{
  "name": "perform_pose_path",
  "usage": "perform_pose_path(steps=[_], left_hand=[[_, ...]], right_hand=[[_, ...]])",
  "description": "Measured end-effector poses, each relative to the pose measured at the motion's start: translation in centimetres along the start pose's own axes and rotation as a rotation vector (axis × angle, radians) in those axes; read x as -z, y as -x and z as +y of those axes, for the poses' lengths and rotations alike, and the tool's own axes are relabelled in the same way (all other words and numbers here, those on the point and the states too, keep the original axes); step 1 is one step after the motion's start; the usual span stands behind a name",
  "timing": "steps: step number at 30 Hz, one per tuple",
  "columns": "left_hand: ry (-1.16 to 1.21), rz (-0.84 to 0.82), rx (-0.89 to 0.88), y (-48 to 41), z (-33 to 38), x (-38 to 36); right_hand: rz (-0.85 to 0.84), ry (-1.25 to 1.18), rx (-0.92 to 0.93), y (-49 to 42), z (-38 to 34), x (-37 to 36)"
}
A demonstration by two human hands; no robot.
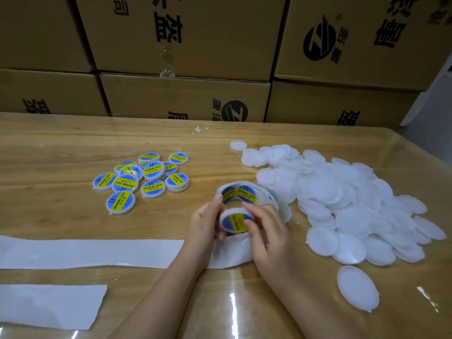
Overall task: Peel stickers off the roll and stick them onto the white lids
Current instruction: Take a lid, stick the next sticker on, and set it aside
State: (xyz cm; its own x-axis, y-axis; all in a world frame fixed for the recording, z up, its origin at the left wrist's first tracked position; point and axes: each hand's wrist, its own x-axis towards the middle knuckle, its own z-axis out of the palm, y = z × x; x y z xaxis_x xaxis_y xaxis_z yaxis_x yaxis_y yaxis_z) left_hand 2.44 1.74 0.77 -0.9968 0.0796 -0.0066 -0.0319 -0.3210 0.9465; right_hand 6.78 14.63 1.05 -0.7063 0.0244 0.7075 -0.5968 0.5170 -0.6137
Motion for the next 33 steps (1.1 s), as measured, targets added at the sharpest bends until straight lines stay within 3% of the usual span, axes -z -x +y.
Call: perform_pose_path(steps=[3, 5, 12, 19, 22, 27, 33], left_hand=[[-0.095, -0.077, -0.076, 0.3, 0.0, -0.1], [-0.146, -0.134, -0.179, 0.5, -0.1, -0.4], [-0.053, -0.148, -0.23, 0.6, 0.1, -0.5], [-0.003, -0.113, -0.175, 0.4, 0.2, -0.4], [0.005, 0.015, -0.181, 0.2, 0.9, -0.1], [-0.035, 0.391, -0.266, -1.5, 2.8, 3.5], [-0.297, 0.651, -0.109, -3.4, 2.7, 9.6]], right_hand=[[0.081, -0.221, -0.265, -0.2, -0.1, 0.2], [0.125, -0.297, -0.333, -0.3, 0.1, 0.2], [0.122, -0.088, -0.204, -0.4, 0.4, 0.1], [0.151, 0.042, -0.248, -0.5, 0.3, 0.5], [0.147, 0.103, -0.259, -0.7, 0.4, 0.8], [0.083, 0.182, -0.247, -0.9, 0.8, 1.0], [0.1, 0.231, -0.187, -0.9, 1.2, 0.9]])
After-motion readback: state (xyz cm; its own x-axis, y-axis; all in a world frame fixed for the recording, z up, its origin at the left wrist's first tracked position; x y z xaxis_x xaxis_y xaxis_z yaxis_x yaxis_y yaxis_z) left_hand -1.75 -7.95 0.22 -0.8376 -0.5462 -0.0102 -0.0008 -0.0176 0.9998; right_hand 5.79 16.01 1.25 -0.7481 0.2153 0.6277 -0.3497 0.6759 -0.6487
